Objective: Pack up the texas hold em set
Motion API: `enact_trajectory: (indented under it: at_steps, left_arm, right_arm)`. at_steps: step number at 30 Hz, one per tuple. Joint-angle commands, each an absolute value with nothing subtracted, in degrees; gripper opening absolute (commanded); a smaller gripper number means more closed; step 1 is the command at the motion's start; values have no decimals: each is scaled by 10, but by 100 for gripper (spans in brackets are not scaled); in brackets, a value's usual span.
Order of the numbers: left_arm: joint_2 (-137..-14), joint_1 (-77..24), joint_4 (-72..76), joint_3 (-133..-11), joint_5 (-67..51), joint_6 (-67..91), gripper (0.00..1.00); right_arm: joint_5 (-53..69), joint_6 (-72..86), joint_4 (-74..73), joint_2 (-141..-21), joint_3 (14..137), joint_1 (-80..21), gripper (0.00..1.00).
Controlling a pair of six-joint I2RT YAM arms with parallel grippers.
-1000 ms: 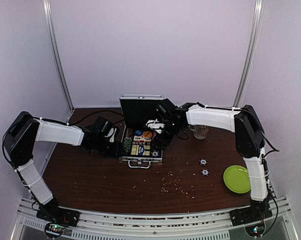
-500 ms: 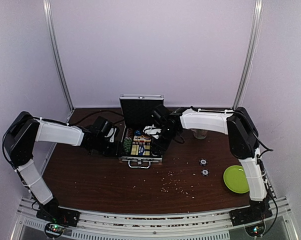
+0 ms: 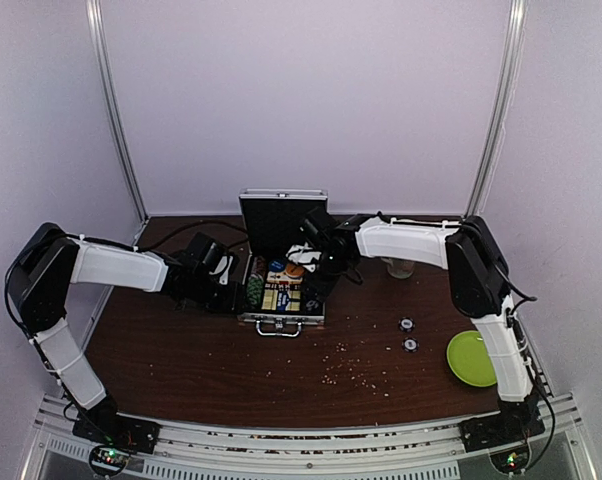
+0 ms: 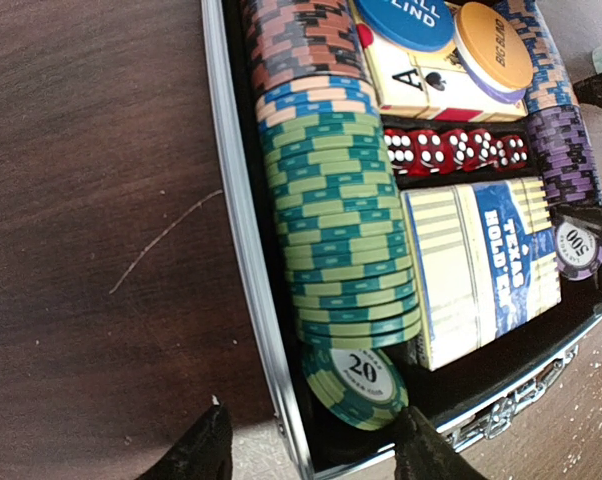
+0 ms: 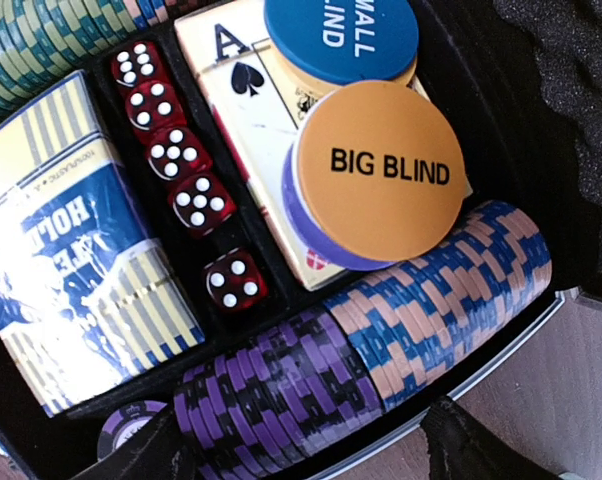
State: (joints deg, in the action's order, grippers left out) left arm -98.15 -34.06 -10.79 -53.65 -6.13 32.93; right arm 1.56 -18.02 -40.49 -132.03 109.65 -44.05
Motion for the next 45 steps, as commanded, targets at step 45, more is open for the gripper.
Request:
enact_trajectory:
  at_steps: [45]
  left_arm:
    - [-987, -337, -103, -522, -59, 324, 57]
  right_arm:
    - [-66, -240, -452, -1292, 1083, -445, 100]
